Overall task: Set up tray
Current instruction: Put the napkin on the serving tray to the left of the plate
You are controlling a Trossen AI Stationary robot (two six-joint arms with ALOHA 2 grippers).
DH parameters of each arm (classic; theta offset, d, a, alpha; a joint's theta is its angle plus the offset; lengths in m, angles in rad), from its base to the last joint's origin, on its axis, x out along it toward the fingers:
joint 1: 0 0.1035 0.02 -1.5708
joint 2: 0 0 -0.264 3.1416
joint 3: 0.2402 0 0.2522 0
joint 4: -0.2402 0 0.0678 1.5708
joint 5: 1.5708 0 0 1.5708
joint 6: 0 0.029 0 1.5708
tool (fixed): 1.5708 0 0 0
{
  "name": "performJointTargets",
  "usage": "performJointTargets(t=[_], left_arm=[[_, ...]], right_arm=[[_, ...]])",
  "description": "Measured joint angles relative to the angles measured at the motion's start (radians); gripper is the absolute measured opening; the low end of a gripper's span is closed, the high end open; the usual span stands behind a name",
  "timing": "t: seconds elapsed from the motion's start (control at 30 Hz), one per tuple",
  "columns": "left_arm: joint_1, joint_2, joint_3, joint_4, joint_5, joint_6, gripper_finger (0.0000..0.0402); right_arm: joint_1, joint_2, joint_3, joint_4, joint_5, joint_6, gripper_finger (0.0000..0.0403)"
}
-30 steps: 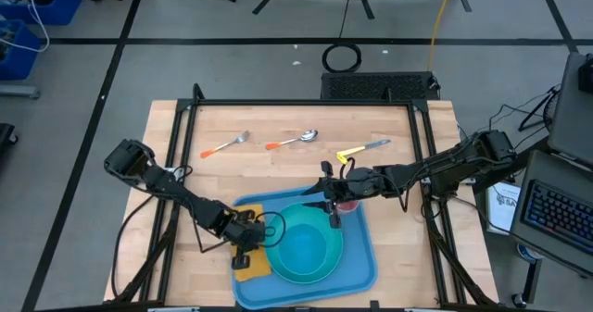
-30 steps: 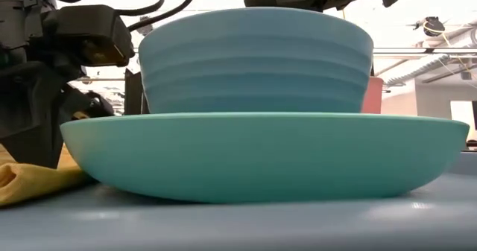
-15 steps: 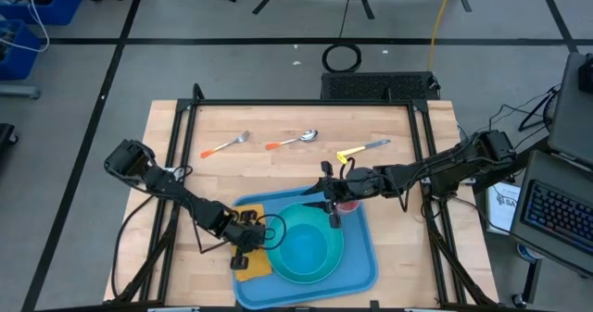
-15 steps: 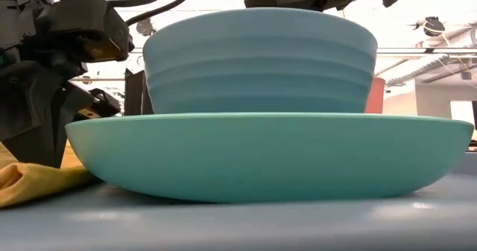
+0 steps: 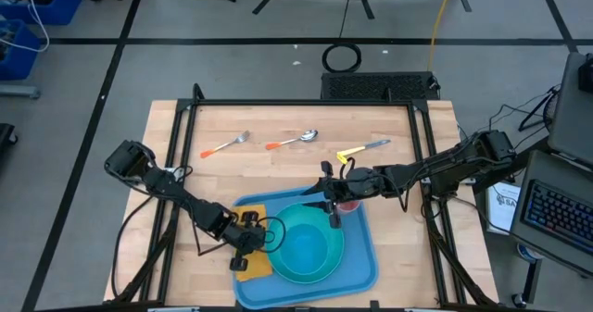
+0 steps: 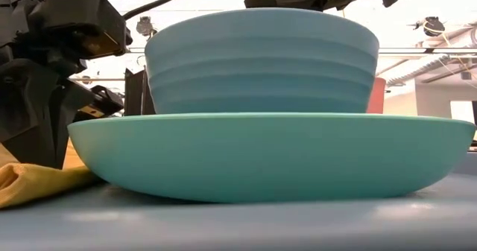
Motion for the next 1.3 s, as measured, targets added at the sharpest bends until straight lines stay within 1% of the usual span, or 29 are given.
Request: performJointTargets(t=[0.2,0.37,0.47,0.67,0.83,0.97,1.13,1.3], left_arm=[[0.000,0.000,0.000,0.015,0.003,0.000,0.0004],[0.003,0.001,0.000,0.024,-0.035,-0.015,0.0019],[0.011,0.000,0.000,0.025,-0.046,-0.025,0.0022],[0.018,-0.001,0.000,0.026,0.000,-0.045,0.0004],[0.018,-0.001,0.000,0.062,0.057,-0.069,0.0018],[0.018,-0.002,0.000,0.100,0.046,-0.070,0.0016],[0.027,-0.002,0.000,0.103,0.031,-0.074,0.0004],[0.039,-0.003,0.000,0.069,0.146,-0.105,0.0017]], right_arm=[[0.000,0.000,0.000,0.000,0.000,0.000,0.0123],[0.000,0.000,0.000,0.000,0.000,0.000,0.0123],[0.000,0.000,0.000,0.000,0.000,0.000,0.0123],[0.000,0.000,0.000,0.000,0.001,0.000,0.0123],[0.000,0.000,0.000,-0.001,0.002,0.000,0.0123],[0.000,0.000,0.000,0.000,0.002,0.000,0.0123],[0.000,0.000,0.000,0.000,0.002,0.000,0.0123],[0.000,0.000,0.000,-0.003,0.002,0.000,0.0123]])
